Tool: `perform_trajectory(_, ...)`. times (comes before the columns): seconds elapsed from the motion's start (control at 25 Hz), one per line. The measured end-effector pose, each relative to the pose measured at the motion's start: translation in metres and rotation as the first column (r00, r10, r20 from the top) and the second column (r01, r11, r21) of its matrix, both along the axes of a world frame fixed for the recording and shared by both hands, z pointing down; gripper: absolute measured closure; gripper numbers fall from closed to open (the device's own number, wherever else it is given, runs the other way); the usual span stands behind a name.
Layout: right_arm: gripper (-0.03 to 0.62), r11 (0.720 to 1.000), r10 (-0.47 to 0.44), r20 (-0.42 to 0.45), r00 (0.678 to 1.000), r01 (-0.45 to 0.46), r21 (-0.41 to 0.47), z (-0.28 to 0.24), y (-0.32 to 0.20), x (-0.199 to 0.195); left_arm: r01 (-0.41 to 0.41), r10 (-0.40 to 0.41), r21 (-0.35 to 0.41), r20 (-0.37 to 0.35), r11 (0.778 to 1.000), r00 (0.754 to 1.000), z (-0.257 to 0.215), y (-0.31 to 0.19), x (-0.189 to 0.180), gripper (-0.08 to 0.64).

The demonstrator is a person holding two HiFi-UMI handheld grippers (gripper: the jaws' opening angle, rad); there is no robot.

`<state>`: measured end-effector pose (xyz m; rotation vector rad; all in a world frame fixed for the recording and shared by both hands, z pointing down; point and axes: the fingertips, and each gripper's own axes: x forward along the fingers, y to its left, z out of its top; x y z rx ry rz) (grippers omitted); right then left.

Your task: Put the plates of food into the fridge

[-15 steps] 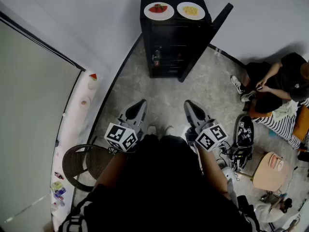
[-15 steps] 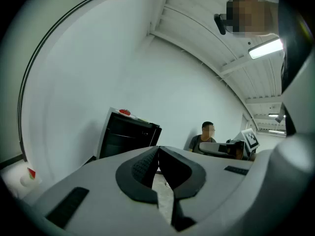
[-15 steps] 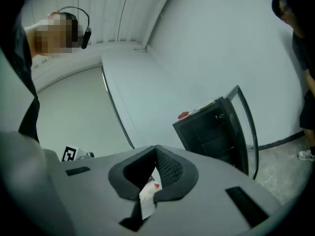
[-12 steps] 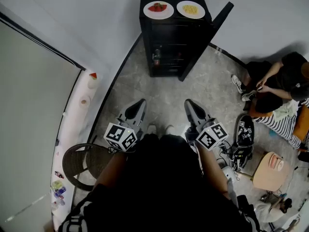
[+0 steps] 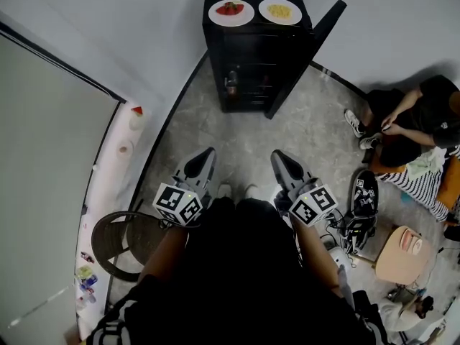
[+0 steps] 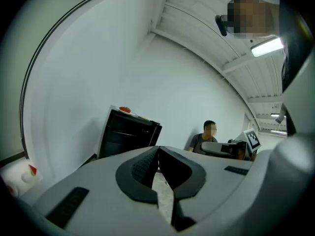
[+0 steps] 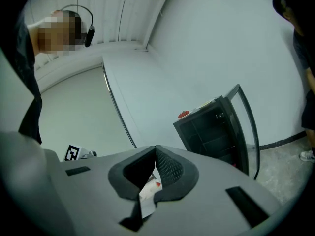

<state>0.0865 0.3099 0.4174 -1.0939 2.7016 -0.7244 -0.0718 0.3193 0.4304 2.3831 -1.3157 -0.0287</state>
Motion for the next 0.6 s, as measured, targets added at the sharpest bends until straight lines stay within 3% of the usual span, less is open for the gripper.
perform_trajectory(0.6,0.568,0.997,-0.053,0.096,0.994,0.058,-0.048,0.013,-0.002,0.049,0.027,-0.027,0.021,0.010,0.999,1.000,-0.014,0.003,0.040,0.540)
